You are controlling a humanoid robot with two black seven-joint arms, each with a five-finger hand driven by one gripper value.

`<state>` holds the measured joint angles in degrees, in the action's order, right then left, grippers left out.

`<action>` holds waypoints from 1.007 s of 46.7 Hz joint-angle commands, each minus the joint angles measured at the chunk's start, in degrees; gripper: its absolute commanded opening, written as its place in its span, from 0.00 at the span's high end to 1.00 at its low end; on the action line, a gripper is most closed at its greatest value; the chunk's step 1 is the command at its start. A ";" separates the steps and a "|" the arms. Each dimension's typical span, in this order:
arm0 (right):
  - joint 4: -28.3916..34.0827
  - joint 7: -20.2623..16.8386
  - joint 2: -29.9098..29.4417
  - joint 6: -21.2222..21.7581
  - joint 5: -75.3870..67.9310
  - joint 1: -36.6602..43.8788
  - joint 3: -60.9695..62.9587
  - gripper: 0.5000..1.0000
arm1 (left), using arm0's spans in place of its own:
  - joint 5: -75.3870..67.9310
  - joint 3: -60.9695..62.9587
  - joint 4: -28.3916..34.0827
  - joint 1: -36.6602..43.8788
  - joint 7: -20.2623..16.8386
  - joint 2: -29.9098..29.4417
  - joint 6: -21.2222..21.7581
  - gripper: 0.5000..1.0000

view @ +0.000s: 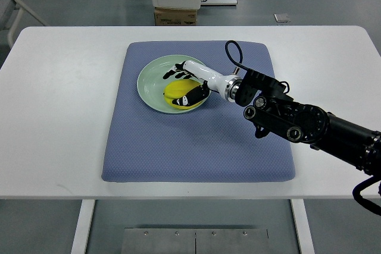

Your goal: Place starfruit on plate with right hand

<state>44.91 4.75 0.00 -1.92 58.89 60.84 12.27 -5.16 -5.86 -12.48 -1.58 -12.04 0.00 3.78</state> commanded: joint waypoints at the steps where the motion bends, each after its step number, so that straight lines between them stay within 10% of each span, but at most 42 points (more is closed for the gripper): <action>1: 0.00 0.08 0.00 -0.02 -0.35 -0.02 0.21 0.00 | -0.02 -0.03 0.00 0.00 0.00 0.00 0.00 0.00; 47: -9.22 -0.44 0.00 -5.81 -12.83 -2.91 28.42 0.00 | -0.02 -0.03 0.00 0.00 0.00 0.00 0.00 0.00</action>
<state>36.35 4.32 0.00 -6.84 47.16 58.80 38.49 -5.16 -5.87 -12.48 -1.59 -12.04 0.00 3.78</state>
